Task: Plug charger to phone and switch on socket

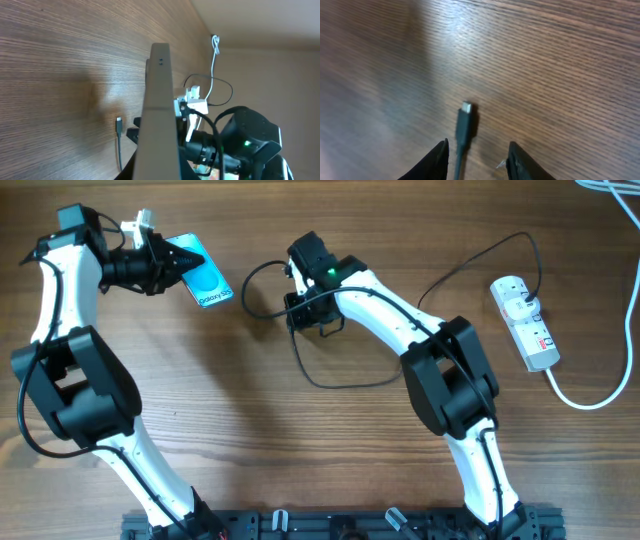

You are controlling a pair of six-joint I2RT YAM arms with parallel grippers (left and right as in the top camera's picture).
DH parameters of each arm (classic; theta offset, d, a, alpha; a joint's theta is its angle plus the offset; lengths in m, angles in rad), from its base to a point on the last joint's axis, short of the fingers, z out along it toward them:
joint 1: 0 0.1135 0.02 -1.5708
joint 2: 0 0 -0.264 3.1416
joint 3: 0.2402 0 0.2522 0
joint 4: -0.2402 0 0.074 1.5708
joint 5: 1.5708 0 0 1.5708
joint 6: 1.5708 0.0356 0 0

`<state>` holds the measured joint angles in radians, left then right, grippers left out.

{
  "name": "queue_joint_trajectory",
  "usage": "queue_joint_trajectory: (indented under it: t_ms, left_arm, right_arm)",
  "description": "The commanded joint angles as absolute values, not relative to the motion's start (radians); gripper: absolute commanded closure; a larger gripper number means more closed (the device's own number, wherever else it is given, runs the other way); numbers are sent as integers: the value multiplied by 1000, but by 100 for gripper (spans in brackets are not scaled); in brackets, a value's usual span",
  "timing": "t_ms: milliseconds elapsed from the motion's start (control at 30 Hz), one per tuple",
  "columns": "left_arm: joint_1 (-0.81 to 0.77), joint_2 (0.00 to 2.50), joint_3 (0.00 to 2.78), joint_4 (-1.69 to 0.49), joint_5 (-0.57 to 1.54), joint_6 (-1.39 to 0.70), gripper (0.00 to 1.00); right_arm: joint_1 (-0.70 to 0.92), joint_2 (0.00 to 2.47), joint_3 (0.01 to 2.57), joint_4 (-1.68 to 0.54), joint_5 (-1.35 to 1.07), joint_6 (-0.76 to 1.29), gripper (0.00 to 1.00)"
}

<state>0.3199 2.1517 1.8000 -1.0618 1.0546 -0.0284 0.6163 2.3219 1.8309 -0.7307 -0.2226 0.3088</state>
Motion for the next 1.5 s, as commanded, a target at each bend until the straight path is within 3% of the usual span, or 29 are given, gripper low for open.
queue_joint_trajectory:
  t_ms: [0, 167, 300, 567, 633, 767, 867, 1133, 1300, 1467]
  left_arm:
    - [318, 2130, 1807, -1063, 1072, -35, 96]
    - [318, 2130, 1807, -1071, 1072, -35, 96]
    - [318, 2130, 1807, -1071, 1072, -35, 96]
    - [318, 2130, 1807, -1070, 1072, -39, 96]
    - [318, 2130, 1807, -1071, 1072, -39, 96]
    - [318, 2130, 1807, -1070, 1072, -61, 96]
    - [318, 2130, 1807, -1071, 1072, -61, 96]
    - [318, 2130, 1807, -1082, 1130, -60, 96]
    - [300, 2130, 1807, -1103, 1258, -5, 96]
    - [272, 2130, 1808, -1107, 1259, 19, 96]
  right_arm:
    - [666, 2357, 1858, -722, -110, 284, 63]
    - [702, 2406, 1857, -745, -76, 308, 68]
    - [707, 2444, 1856, -801, -67, 344, 83]
    - [717, 2451, 1843, -865, -41, 351, 88]
    - [720, 2451, 1844, -856, -54, 352, 96]
    - [698, 2434, 1846, -826, -245, 337, 96]
    - [662, 2352, 1846, -791, -474, 215, 96]
    - [633, 2082, 1845, -890, -638, 155, 96]
    - [634, 2054, 1845, -936, -784, 138, 96]
    - [635, 2055, 1799, -941, -736, 161, 95]
